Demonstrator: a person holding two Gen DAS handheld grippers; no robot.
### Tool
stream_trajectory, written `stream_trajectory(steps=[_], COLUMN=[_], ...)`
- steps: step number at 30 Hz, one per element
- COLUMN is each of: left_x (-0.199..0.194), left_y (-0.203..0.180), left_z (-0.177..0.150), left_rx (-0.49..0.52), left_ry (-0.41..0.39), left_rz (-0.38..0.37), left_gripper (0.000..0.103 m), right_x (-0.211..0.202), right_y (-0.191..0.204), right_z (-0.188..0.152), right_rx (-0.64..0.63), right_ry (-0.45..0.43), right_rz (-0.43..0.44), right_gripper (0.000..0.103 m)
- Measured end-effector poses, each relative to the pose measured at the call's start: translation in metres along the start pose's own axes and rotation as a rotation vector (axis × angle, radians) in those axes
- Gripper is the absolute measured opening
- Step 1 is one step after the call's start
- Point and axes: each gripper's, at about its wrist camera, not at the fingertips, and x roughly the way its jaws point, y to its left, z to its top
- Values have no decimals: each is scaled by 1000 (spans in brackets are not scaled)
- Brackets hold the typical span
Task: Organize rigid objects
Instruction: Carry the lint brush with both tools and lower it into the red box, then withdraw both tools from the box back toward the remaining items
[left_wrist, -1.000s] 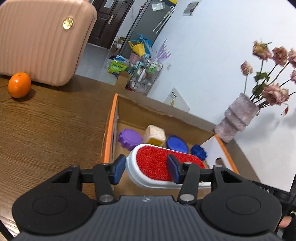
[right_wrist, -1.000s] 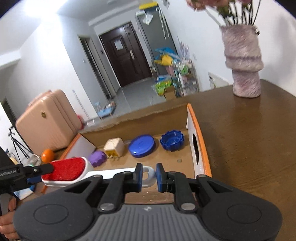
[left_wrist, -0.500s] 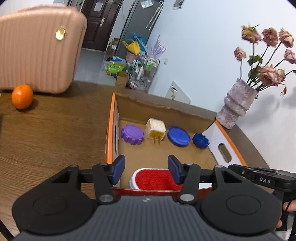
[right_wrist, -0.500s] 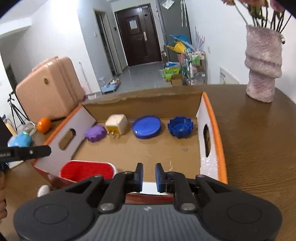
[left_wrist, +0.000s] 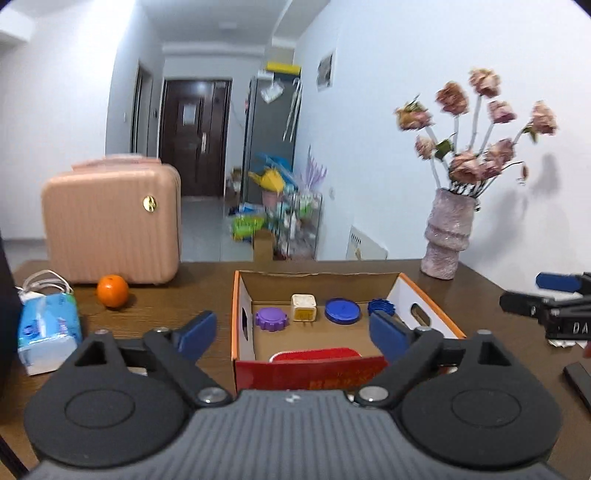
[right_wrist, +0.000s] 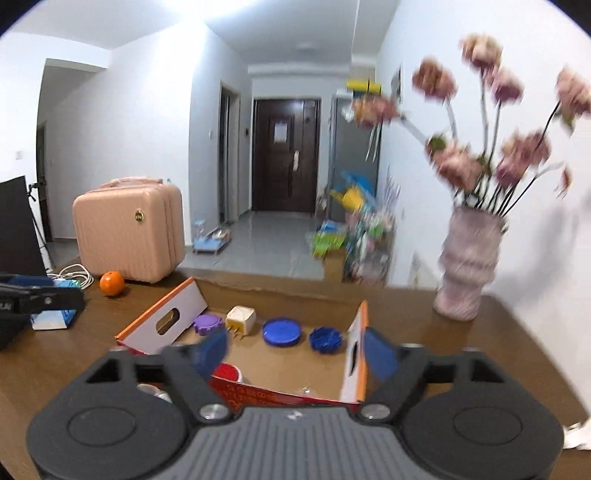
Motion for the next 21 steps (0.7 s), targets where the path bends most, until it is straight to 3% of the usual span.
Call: stream_trajectory(steps=[2,4,6,8,16,21], left_x=[-24,-46,-62,-71,-102,-139], left_y=[-8,-14,-21,-25,-28,-25], left_z=[-15,-28,-39,-45,-60,-87], left_rx=[18,37,56,64,42,11], left_ry=[-57,-143,-182,-181,-186,-179], left_rz=[33,76,108,102,103,101], left_gripper=[100,103,103,103,103,103], right_x=[-23,-40,-55,-67,-105,-133], right_y=[4,10,18,23,38,41], right_z=[-14,-29,-44,-55,-71,-85], right_rx=[8,-6,-24,-29,-15,28], right_ry=[-76,-139,-184,-197,-192,-175], right_rz=[-26,-54,-106,-134,-111,-71], right_gripper=[101,103,103,103,103,103])
